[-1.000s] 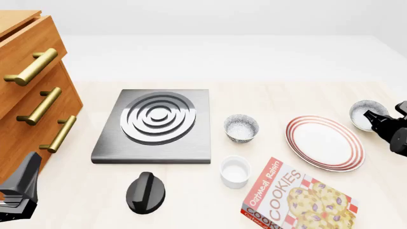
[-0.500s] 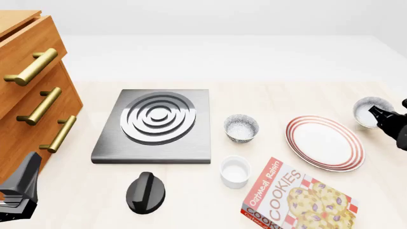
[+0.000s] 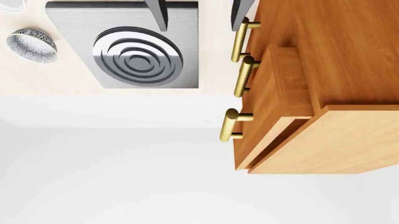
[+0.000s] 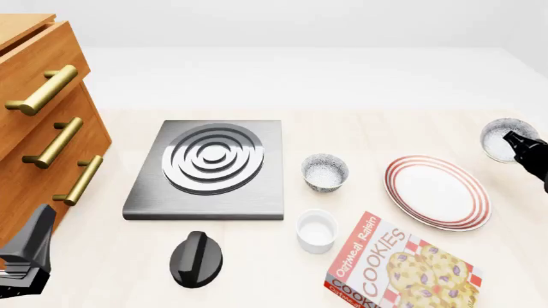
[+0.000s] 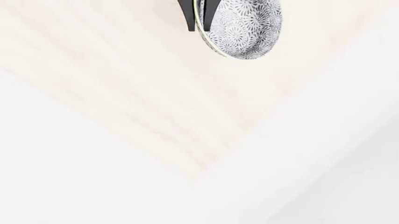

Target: Pick the akita bowl next to the plate and place it on the plate.

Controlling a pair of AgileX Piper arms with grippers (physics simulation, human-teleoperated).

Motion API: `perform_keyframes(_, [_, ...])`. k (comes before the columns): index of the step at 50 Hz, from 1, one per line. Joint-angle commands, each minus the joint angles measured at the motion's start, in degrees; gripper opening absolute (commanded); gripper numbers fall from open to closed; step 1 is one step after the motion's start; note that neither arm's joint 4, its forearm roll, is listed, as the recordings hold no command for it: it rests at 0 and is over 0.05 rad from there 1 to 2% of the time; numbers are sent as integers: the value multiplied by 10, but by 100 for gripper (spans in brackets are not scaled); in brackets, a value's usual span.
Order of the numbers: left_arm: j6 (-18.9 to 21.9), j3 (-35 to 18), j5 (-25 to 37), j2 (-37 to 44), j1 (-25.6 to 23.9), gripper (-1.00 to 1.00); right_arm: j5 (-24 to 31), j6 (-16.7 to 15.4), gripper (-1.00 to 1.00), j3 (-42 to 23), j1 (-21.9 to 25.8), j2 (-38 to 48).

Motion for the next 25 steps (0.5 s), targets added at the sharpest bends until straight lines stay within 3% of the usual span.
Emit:
perform_keyframes(1, [0,0,0,0,0,100,9,8,-100,19,8,-47])
perform_keyframes(25, [0,0,0,0,0,100,23,9,-100,63,34,-123])
